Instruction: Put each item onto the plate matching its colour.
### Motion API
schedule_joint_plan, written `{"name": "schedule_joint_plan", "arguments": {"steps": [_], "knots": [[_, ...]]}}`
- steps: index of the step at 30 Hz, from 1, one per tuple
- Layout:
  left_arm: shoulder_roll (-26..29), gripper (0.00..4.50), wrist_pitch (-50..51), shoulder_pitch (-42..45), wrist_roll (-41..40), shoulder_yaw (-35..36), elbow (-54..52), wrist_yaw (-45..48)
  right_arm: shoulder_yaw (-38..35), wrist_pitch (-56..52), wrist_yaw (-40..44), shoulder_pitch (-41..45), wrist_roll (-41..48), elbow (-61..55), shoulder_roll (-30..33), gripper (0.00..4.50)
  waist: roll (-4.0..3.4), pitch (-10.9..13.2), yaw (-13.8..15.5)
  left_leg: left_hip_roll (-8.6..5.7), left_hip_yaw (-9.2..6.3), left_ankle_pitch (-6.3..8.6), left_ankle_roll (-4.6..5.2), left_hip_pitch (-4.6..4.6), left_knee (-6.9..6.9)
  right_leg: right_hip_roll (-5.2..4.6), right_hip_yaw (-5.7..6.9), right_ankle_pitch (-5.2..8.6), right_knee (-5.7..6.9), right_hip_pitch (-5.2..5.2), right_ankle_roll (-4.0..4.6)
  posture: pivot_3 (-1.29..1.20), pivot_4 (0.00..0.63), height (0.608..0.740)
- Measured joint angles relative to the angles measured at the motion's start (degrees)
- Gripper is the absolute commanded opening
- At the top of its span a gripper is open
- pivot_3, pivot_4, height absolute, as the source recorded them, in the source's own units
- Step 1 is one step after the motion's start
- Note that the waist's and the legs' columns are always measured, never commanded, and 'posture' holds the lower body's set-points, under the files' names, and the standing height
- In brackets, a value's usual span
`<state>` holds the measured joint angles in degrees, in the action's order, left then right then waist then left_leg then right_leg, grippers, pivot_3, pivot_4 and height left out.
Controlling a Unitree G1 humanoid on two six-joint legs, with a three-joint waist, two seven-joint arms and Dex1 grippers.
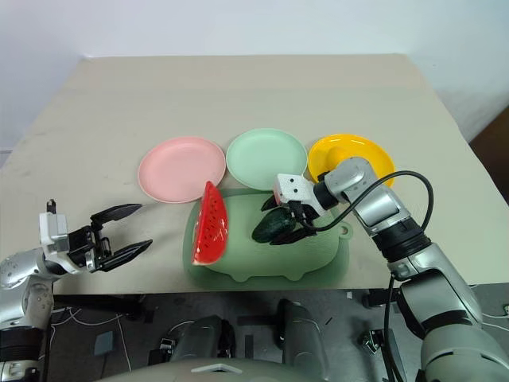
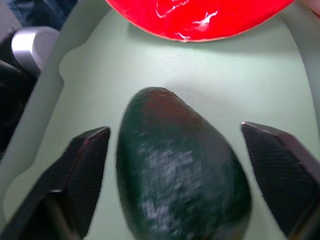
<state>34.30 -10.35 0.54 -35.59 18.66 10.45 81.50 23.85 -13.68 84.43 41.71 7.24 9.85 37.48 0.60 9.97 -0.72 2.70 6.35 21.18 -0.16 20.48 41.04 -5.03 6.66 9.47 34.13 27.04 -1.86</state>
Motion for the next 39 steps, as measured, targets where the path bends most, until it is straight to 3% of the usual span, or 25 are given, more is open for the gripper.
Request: {"name": "schedule_joint_plan", "arguments": {"steps": [2,11,15,21,27,32,36,39], "knots": [[0.0,4.50,0.0,0.3,0.0,0.0,0.0,0.0,0.0,0.3,-0.2,0.0,-0.2,0.0,-0.2,3.10,0.00,0.0,0.0,0.00,0.00,0.00,-0.01,0.00,0.00,0.00,0.00,0.00,0.00,0.00,0.00,0.00,0.150,0.733],[-0.1,4.50,-0.1,0.7,0.0,0.0,0.7,0.7,-0.1,-0.3,-0.7,0.5,-0.3,-0.5,-0.5,3.01,0.00,0.0,0.0,-0.01,0.00,-0.04,-0.07,0.00,0.00,0.00,0.00,0.00,0.01,-0.01,0.00,0.00,0.150,0.733],[-0.2,4.50,-0.2,1.4,0.0,-0.2,1.1,0.9,-3.0,-5.2,-1.4,5.6,2.6,2.1,-2.9,3.01,-0.03,0.0,-0.2,0.00,0.02,-0.05,-0.09,-0.01,0.00,0.03,0.00,-0.03,0.02,0.02,0.04,0.00,0.150,0.733],[-0.6,4.50,-0.4,1.7,0.1,-0.5,2.4,1.4,-8.4,-6.8,-6.9,14.8,3.0,13.2,-7.0,3.01,-0.03,0.0,-0.1,-0.01,0.12,-0.09,-0.15,0.02,-0.01,0.03,0.05,-0.04,0.03,0.02,0.05,0.00,0.150,0.733],[-0.7,4.50,-1.4,2.2,0.1,-0.5,3.1,1.9,-9.0,-2.1,-18.9,21.6,-2.2,29.9,-11.9,3.01,-0.05,0.0,-0.4,-0.01,0.21,-0.15,-0.28,0.02,-0.01,0.03,0.04,-0.04,0.09,0.04,0.06,0.00,0.150,0.733],[-0.8,4.50,-1.5,2.2,0.1,-1.0,3.1,1.7,-8.9,1.5,-27.4,23.3,-7.1,40.9,-15.2,3.01,-0.07,0.0,-0.5,0.00,0.22,-0.17,-0.30,0.07,-0.04,0.02,0.04,-0.05,0.09,0.07,0.06,0.00,0.150,0.733],[-0.8,4.50,-1.4,2.3,0.1,-1.0,3.1,1.7,-8.9,3.3,-29.2,23.3,-8.9,43.9,-16.1,3.01,-0.11,0.1,-0.5,0.01,0.23,-0.17,-0.31,0.08,-0.04,0.02,0.03,-0.05,0.08,0.08,0.06,0.00,0.150,0.733],[-0.7,4.50,-1.4,2.7,0.1,-1.0,3.1,1.7,-9.3,3.7,-29.7,23.3,-9.2,44.3,-16.1,3.99,-0.11,0.1,-0.5,0.01,0.23,-0.17,-0.31,0.07,-0.03,0.02,0.03,-0.05,0.09,0.08,0.06,0.00,0.150,0.733]]}}
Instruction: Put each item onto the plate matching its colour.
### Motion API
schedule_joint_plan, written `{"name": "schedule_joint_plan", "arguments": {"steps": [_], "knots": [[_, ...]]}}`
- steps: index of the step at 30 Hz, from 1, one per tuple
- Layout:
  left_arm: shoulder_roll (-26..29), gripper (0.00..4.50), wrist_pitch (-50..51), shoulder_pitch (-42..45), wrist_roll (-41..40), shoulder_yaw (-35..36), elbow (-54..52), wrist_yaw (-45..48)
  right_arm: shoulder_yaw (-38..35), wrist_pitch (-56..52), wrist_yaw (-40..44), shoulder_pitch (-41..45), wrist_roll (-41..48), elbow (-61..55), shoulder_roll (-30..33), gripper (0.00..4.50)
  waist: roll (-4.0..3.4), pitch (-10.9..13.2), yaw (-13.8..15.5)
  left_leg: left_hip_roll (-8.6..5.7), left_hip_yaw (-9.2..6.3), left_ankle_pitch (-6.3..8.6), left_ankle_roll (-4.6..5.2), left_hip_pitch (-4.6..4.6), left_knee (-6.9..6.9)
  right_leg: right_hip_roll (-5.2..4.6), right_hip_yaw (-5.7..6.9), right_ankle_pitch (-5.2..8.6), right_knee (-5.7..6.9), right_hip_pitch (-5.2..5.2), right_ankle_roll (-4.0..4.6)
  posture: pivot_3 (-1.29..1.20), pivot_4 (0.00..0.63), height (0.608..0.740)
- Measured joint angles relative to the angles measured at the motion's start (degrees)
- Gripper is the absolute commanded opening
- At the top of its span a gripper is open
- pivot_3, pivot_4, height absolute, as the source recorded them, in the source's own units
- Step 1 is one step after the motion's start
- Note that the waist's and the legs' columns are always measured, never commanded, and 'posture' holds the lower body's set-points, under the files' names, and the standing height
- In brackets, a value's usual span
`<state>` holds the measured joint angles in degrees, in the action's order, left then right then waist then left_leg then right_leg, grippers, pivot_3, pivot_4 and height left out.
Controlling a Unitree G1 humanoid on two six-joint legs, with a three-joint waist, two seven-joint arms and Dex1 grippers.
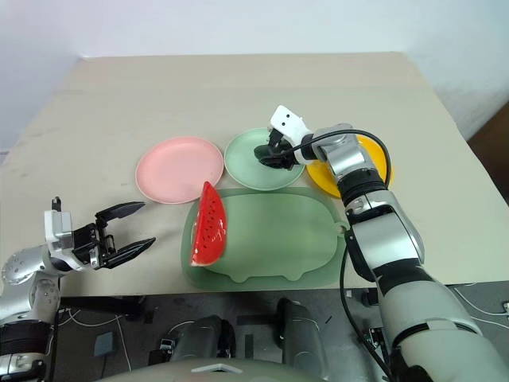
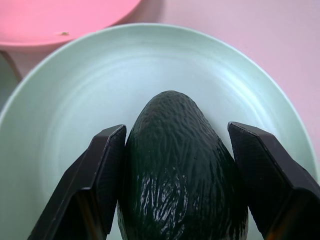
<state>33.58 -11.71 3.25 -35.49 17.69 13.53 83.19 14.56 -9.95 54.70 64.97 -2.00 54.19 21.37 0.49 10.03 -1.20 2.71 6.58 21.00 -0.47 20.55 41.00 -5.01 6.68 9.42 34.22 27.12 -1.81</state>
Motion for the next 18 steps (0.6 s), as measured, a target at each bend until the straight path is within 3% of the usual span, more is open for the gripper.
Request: {"name": "schedule_joint_plan", "arguments": {"steps": [2,6,9,14,18], "knots": [[0.2,4.50,0.2,0.9,0.0,0.0,0.0,0.1,-1.1,-1.0,0.3,0.0,0.5,-0.2,0.1,4.47,0.00,0.0,0.1,0.00,-0.02,0.00,-0.01,0.00,0.00,0.00,0.00,0.00,0.00,-0.01,0.00,0.00,0.150,0.733],[1.7,4.50,1.4,4.0,-0.1,-0.4,0.0,0.9,-4.1,-6.8,3.9,-1.8,3.6,-8.0,2.0,4.47,-0.01,0.0,0.1,0.01,-0.05,0.00,-0.01,0.03,0.00,0.00,0.01,-0.01,0.00,0.00,0.00,0.00,0.150,0.733],[3.6,4.50,3.2,7.0,-0.1,-1.4,0.2,2.9,-7.6,-14.9,7.9,-7.6,9.0,-24.3,7.6,4.47,-0.02,0.0,0.7,0.03,-0.19,0.00,0.00,0.18,0.00,-0.02,0.12,-0.01,0.00,0.01,-0.01,0.00,0.150,0.733],[9.2,4.50,8.1,18.2,-0.2,-6.0,2.7,7.7,-17.8,-27.5,12.7,-25.3,19.9,-50.6,20.2,4.47,0.03,0.0,2.0,-0.08,-0.51,0.00,0.00,0.48,0.10,-0.03,0.39,-0.01,-0.10,0.02,-0.02,0.00,0.150,0.733],[16.7,4.50,8.8,29.4,-2.4,-17.7,6.0,8.9,-25.8,-31.6,12.7,-41.1,24.5,-61.0,25.8,4.47,0.00,0.0,1.8,-0.17,-0.41,0.00,0.01,0.32,0.10,-0.05,0.24,-0.01,-0.15,0.01,-0.03,0.00,0.150,0.733]]}}
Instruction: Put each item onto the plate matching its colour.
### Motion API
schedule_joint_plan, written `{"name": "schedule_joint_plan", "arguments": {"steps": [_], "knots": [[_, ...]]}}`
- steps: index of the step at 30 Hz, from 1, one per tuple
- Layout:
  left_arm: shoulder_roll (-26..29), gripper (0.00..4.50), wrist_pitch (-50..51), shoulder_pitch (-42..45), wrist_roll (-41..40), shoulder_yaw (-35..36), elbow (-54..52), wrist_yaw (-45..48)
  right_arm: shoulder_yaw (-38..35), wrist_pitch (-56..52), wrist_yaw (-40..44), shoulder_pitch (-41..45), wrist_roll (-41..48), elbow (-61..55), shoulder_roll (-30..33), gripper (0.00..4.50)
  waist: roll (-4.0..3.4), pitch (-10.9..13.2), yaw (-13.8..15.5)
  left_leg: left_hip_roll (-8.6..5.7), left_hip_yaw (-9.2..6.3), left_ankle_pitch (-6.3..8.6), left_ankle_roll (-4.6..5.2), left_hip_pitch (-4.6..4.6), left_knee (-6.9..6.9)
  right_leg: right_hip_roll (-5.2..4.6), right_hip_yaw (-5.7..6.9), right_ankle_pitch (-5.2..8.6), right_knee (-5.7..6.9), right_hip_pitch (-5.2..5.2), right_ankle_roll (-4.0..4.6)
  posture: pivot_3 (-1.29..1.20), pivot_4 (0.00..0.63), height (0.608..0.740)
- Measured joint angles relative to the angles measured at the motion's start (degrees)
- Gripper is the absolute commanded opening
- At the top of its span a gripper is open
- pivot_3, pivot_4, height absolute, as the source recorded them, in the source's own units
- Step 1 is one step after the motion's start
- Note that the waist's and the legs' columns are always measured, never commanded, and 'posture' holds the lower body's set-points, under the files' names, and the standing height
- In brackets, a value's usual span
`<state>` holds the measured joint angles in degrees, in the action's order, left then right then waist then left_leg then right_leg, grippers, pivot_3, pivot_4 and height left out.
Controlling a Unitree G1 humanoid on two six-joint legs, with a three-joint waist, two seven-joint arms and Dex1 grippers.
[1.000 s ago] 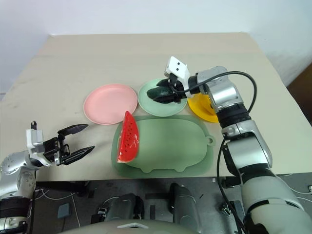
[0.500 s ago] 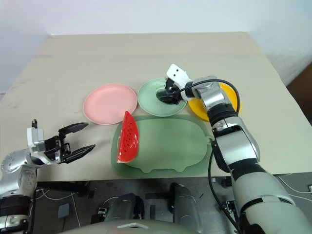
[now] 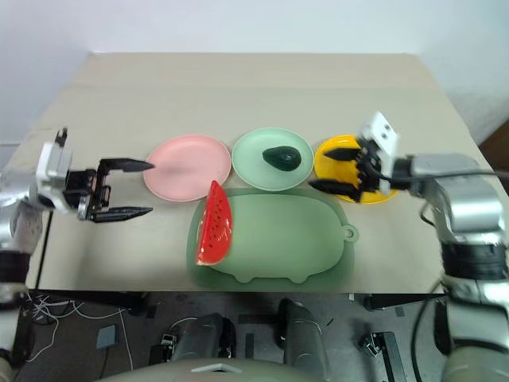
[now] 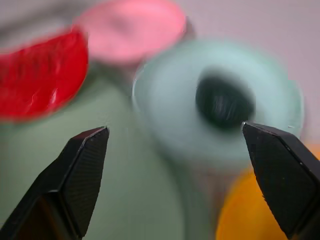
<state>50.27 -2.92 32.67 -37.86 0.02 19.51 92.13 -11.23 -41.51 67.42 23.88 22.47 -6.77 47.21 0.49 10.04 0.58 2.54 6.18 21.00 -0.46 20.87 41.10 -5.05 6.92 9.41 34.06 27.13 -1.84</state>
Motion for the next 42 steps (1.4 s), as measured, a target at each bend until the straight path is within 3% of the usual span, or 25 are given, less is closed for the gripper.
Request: {"name": "schedule_joint_plan", "arguments": {"steps": [7,14,23,30,42], "knots": [[2.4,4.50,-10.5,21.7,-3.8,-31.1,10.1,0.2,-14.8,3.4,-3.3,-22.8,4.7,-12.9,-1.3,4.47,0.08,0.1,0.2,0.02,-0.05,0.13,0.24,-0.44,-0.07,0.12,-0.15,0.05,0.00,-0.32,-0.01,0.00,0.150,0.733],[0.7,4.50,-24.5,38.4,-8.0,-60.5,18.0,0.2,-21.4,17.3,-4.2,-41.1,4.3,-19.0,-7.5,4.47,0.23,0.1,0.1,-0.07,-0.06,0.17,0.31,-0.48,-0.03,0.12,-0.35,0.08,-0.06,-0.36,-0.07,0.00,0.150,0.733],[-5.8,4.50,-39.9,49.9,-12.1,-87.1,23.8,0.2,-24.4,23.3,-10.5,-51.6,3.9,-24.1,-13.2,4.47,0.44,0.3,0.3,-0.13,-0.16,0.22,0.41,-0.45,0.06,0.08,-0.40,0.34,-0.06,-0.38,-0.11,0.00,0.150,0.733],[-11.2,4.50,-50.3,51.3,-11.6,-96.0,31.1,0.2,-24.2,25.1,-14.2,-56.8,4.2,-29.4,-15.2,4.47,0.62,0.4,0.3,-0.14,-0.21,0.23,0.43,-0.45,0.06,0.09,-0.39,0.34,-0.08,-0.39,-0.11,0.00,0.150,0.733],[-16.0,4.50,-53.6,46.8,-8.8,-95.2,37.5,0.1,-23.3,30.3,-11.6,-63.0,5.1,-29.6,-14.6,4.47,0.75,0.4,0.2,-0.16,-0.23,0.29,0.54,-0.47,0.11,0.06,-0.38,0.38,-0.13,-0.45,-0.13,0.00,0.150,0.733]]}}
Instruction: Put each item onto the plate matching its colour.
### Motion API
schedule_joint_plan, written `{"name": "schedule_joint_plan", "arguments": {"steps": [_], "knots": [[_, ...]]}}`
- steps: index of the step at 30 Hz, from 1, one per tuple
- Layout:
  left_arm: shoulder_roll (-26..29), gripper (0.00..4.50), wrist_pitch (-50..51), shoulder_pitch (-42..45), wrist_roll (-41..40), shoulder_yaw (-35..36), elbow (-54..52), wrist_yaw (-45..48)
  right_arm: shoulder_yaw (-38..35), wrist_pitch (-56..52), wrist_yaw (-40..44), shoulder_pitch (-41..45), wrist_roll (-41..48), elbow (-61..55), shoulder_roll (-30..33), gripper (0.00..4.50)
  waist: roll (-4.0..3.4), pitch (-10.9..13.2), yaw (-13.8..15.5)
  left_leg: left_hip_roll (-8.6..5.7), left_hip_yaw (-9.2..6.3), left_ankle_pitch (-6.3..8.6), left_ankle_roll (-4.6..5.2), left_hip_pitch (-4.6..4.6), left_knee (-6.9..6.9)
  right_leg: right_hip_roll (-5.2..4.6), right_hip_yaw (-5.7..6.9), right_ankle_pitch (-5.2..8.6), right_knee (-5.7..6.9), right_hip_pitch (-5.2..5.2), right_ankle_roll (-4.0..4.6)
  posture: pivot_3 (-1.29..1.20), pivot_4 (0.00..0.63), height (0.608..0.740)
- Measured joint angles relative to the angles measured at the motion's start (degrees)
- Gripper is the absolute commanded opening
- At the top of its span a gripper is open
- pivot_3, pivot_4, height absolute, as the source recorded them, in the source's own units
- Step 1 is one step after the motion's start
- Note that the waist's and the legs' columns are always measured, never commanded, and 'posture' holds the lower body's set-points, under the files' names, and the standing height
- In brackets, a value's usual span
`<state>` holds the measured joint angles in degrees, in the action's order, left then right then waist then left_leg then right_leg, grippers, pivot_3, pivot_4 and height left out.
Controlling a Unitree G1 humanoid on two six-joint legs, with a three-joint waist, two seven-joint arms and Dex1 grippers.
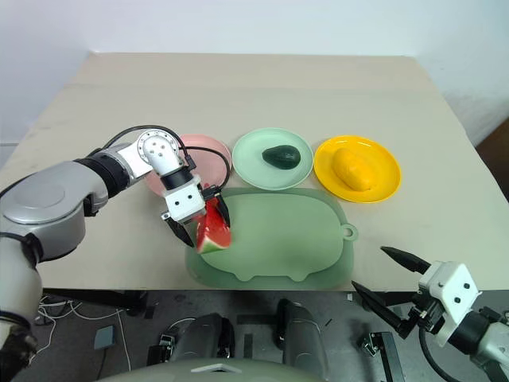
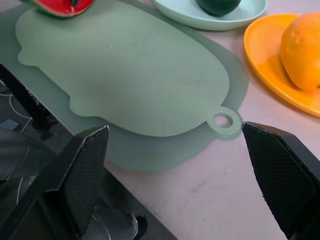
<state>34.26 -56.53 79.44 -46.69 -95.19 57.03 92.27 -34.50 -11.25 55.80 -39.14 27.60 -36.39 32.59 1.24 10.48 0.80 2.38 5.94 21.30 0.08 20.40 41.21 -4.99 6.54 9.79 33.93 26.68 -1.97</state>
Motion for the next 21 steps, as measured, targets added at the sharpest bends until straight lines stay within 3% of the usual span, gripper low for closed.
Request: {"name": "schedule_joint_plan", "arguments": {"steps": [5,11,16,21], "knots": [[-0.3,4.50,1.1,-1.2,1.2,2.3,0.9,0.0,1.0,-0.1,-0.3,1.6,0.1,0.0,1.3,4.47,0.01,0.0,0.1,0.00,-0.01,0.01,0.01,0.00,0.01,-0.01,0.00,0.00,-0.01,-0.08,0.00,0.00,0.150,0.733],[-0.2,3.20,4.2,-2.0,0.9,4.6,-0.2,0.0,2.2,-0.2,-0.3,3.4,0.2,0.0,2.8,4.50,0.01,0.0,0.1,-0.01,-0.04,0.01,0.02,-0.01,0.00,-0.01,0.00,0.01,-0.02,-0.10,-0.01,0.00,0.150,0.733],[0.2,3.19,8.2,-2.2,-0.4,7.1,-1.9,0.0,2.7,-0.2,0.1,4.4,0.2,0.6,3.9,4.50,0.04,0.0,0.1,-0.01,-0.06,0.01,0.02,-0.01,0.02,-0.01,0.01,-0.01,-0.02,-0.09,0.01,0.00,0.150,0.733],[1.9,3.19,19.8,-1.9,-6.7,16.8,-5.6,0.0,3.7,-0.1,0.9,5.6,0.2,2.1,4.7,4.50,0.09,0.0,0.1,-0.01,-0.08,0.01,0.03,0.00,0.06,-0.03,0.02,-0.01,-0.01,-0.09,0.02,0.00,0.150,0.733]]}}
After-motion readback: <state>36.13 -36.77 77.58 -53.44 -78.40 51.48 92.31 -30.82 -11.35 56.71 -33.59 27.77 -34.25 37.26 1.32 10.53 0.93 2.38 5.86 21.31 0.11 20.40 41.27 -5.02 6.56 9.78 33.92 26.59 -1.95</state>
